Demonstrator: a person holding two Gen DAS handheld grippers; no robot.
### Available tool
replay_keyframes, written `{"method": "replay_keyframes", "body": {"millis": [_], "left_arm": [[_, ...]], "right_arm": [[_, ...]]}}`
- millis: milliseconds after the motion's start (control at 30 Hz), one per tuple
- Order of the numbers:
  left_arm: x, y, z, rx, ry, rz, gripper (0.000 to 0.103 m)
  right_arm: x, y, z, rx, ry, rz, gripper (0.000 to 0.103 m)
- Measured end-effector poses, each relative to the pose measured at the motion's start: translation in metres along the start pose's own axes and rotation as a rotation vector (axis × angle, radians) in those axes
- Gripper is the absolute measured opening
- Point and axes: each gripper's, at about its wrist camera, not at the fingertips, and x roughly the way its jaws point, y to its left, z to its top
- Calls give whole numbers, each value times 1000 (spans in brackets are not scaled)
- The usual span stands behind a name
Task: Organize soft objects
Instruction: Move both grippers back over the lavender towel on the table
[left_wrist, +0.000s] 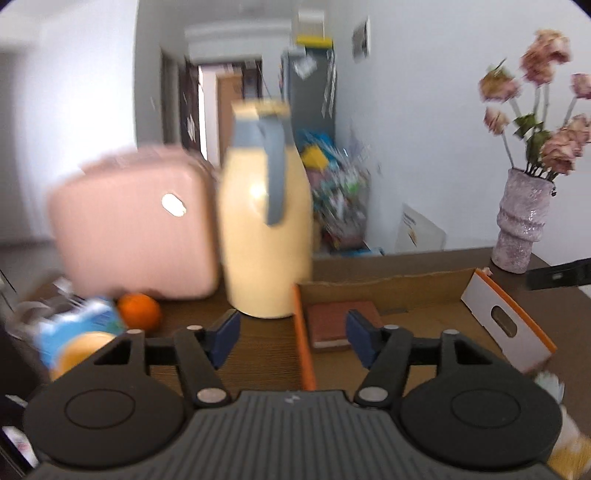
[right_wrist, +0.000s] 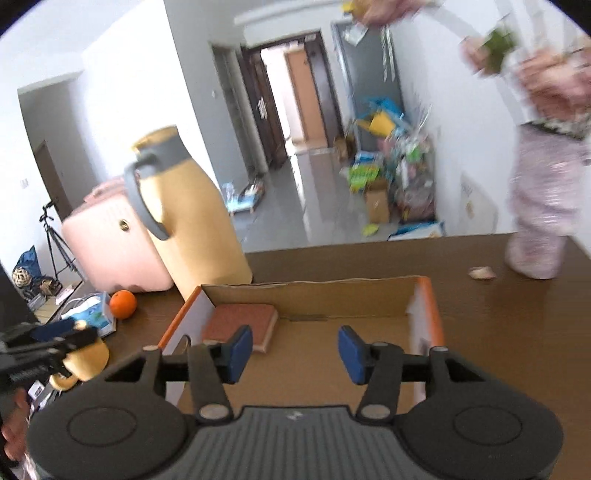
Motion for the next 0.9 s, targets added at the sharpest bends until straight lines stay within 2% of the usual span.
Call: {"method": "replay_keyframes", "body": {"millis": [67, 167, 233, 333, 400, 533, 633, 733, 900], "left_arm": [[-42, 0, -14, 32, -67, 35, 74], [-104, -1, -47, 52, -162, 46, 77], [-140, -4, -75, 48, -199, 41, 80], [-174, -16, -113, 49, -215, 37, 81], [-185, -27, -132, 69, -208, 36, 82], [-205, -38, -166, 81, -168, 7, 82], [-209, -46, -176, 96, -130, -22, 82], [-211, -55, -182, 116, -125, -18, 82], [-202, -63, -182, 109, -104, -54, 82]], "right_arm": [[-42, -2, -17, -8, -54, -18, 52], [-102, -2, -53, -35, -156, -15, 64], [-132, 3, -82, -59, -211, -18, 65], [-172, 6, -130, -75, -277, -43, 68], [-187, 11, -159, -84, -302, -57, 74], [-203, 21, -217, -83, -310, -106, 74], [-210, 28, -254, -88, -300, -98, 75], [-208, 33, -278, -42, -268, -96, 75], [-201, 41, -298, -36, -253, -101, 75]]}}
